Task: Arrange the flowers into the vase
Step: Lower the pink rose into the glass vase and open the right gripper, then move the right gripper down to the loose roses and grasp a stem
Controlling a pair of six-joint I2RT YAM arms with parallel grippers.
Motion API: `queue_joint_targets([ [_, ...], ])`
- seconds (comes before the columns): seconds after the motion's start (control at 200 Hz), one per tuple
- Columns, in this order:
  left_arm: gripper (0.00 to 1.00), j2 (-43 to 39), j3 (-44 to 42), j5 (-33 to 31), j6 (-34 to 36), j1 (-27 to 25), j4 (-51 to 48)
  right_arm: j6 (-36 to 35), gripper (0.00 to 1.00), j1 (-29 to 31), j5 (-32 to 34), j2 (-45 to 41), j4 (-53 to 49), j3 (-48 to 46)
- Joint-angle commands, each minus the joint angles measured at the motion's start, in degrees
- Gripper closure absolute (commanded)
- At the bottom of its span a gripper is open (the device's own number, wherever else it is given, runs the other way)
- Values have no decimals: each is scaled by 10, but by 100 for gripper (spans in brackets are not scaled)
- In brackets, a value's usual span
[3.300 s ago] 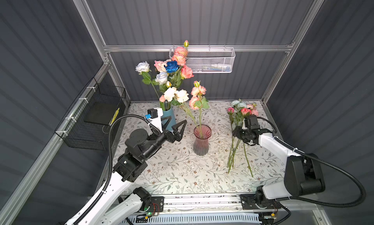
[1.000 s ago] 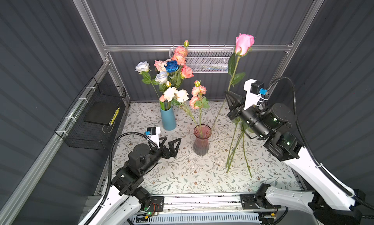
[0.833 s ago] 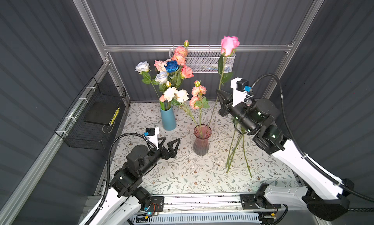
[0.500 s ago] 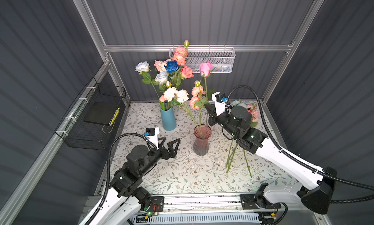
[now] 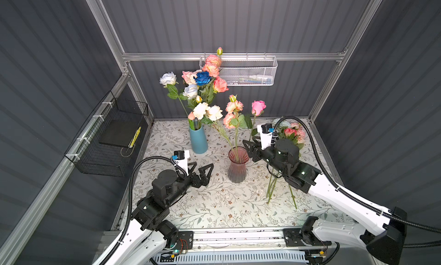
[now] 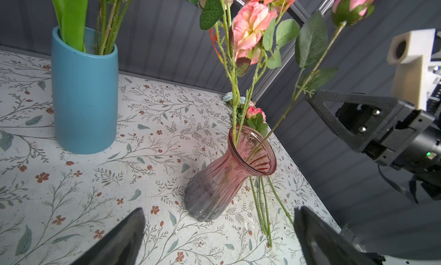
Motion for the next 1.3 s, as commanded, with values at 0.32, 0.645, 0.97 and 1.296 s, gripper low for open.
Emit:
queue_joint_targets([
  [0.32,0,-11,-7,-9,-1,-4,0,72,37,-5,61,-125,-100,-143],
  [0.645,0,-22,-15,-10,-3,-4,-2,183,52,-232,3,-94,-189,-188],
  [0.97,0,-37,-14,-13,-3,-4,-11,154,60,-426,-92,195,-236,-91],
  [1.296,0,-55,-10,-24,7,-4,-22,135,64,-432,-72,300,-276,-36],
])
